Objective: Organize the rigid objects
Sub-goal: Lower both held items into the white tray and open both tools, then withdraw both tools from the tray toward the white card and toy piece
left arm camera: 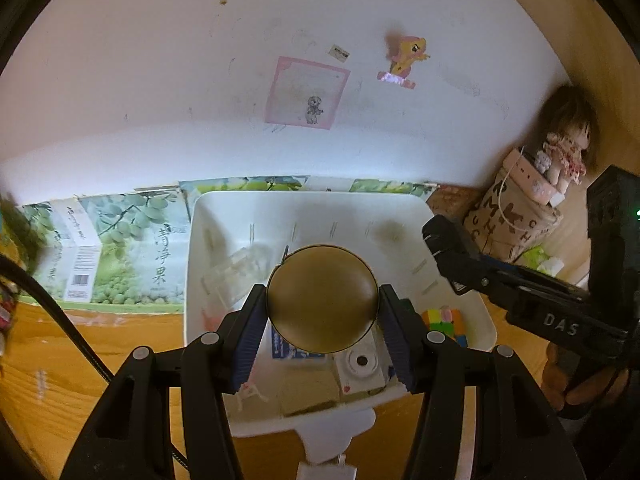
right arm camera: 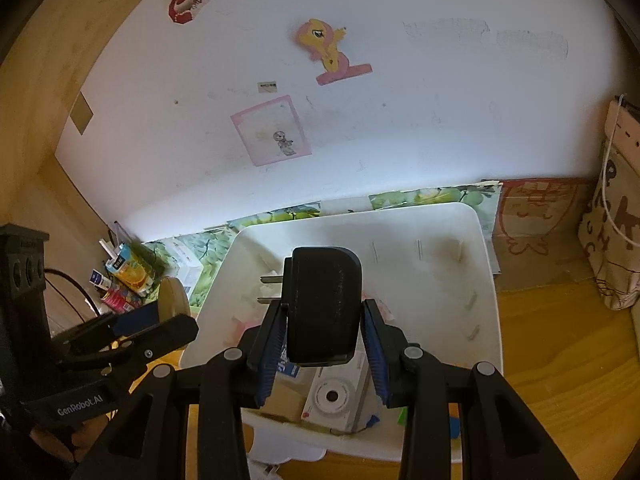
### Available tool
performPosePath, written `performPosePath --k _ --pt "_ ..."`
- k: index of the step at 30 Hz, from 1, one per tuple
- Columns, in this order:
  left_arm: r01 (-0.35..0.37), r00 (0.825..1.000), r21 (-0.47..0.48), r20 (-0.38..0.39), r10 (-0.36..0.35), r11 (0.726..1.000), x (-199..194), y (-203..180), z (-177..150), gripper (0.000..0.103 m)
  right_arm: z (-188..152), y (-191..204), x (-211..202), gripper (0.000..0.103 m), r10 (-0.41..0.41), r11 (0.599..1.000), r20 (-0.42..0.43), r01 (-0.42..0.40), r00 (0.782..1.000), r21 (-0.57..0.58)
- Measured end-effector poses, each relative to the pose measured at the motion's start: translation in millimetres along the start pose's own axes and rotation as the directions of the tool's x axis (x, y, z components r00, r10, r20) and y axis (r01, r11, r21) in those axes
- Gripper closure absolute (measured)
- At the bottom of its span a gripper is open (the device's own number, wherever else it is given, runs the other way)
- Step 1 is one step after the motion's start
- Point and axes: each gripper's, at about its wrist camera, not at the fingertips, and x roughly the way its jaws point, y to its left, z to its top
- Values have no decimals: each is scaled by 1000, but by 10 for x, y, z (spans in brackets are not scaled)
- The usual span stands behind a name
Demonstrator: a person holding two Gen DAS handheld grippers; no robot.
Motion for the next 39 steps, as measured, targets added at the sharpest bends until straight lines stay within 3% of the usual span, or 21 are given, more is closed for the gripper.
performPosePath --k 8,16,18,22,28,34,39 --pt "17 996 34 88 -20 999 75 -22 -8 44 -64 -47 177 64 16 1000 41 -15 999 -3" --pt "17 997 16 80 -18 1000 134 5 -5 43 -82 -43 246 62 23 1000 59 -22 998 -11" --pt "15 997 14 77 -16 1000 116 3 10 36 -79 -40 226 61 28 1000 72 -27 997 -9" --pt "18 994 -8 110 -17 1000 2 16 36 23 -58 2 91 41 27 1000 131 -25 991 -16" --pt "16 989 -15 150 -14 1000 -216 4 59 21 -23 77 -74 28 16 999 154 -9 988 -42" --pt "15 975 -6 221 -13 1000 -547 -26 56 21 -19 201 -328 21 13 998 200 -1 980 -59" --pt "17 959 -2 283 -15 1000 -859 -57 -7 21 -47 331 -589 20 22 996 245 -1 969 -87"
